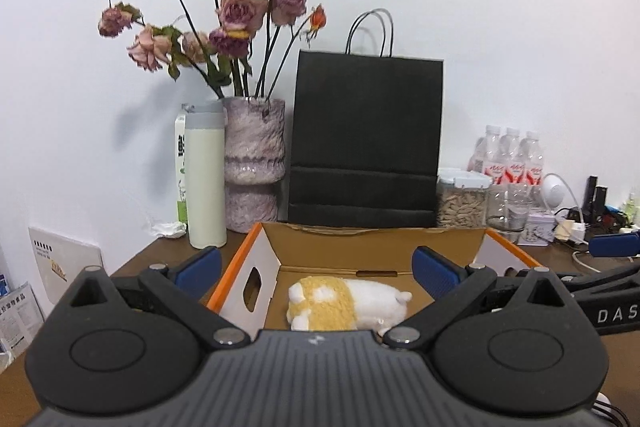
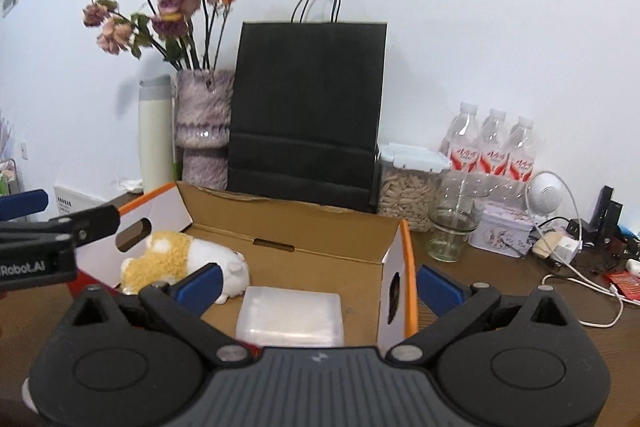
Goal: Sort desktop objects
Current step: 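Open both tools to drop the plush toy and plastic box inside, then withdraw both tools back toward the remaining desk items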
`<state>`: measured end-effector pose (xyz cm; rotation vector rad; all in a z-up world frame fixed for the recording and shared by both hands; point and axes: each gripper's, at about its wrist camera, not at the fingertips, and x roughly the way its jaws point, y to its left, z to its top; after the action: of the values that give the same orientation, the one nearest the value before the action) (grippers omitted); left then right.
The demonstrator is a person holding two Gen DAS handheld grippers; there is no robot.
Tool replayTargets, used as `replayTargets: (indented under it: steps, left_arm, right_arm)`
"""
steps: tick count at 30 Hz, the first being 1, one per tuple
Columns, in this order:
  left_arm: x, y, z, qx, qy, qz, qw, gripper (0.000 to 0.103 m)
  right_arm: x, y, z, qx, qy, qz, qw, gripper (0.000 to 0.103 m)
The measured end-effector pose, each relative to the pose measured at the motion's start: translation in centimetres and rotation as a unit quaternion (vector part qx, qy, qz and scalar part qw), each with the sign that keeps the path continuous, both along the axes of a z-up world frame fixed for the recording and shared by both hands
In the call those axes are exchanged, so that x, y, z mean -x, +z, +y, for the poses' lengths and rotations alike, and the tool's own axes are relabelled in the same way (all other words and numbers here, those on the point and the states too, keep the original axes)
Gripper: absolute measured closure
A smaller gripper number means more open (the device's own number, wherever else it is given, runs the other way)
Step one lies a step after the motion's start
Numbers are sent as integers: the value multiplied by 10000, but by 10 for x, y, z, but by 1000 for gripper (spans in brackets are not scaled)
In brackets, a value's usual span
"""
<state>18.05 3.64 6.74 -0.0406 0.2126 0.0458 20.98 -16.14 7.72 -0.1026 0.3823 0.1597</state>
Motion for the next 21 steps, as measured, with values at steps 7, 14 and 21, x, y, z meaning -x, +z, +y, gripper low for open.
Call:
replayTargets:
  steps: [7,14,21]
  left_arm:
    - [43,6,9,-75,-70,-255,9996,0]
    - [82,-3,30,-212,94,-130,9996,0]
    - [118,-14,59,-308,300,291,9987,0]
  right_arm:
    - [50,5,-18,-98,34,-312,9995,0]
    - [95,-14,-33,-78,-14,-142,9999,0]
    - [132,-40,-46,36,-161,215,9996,0]
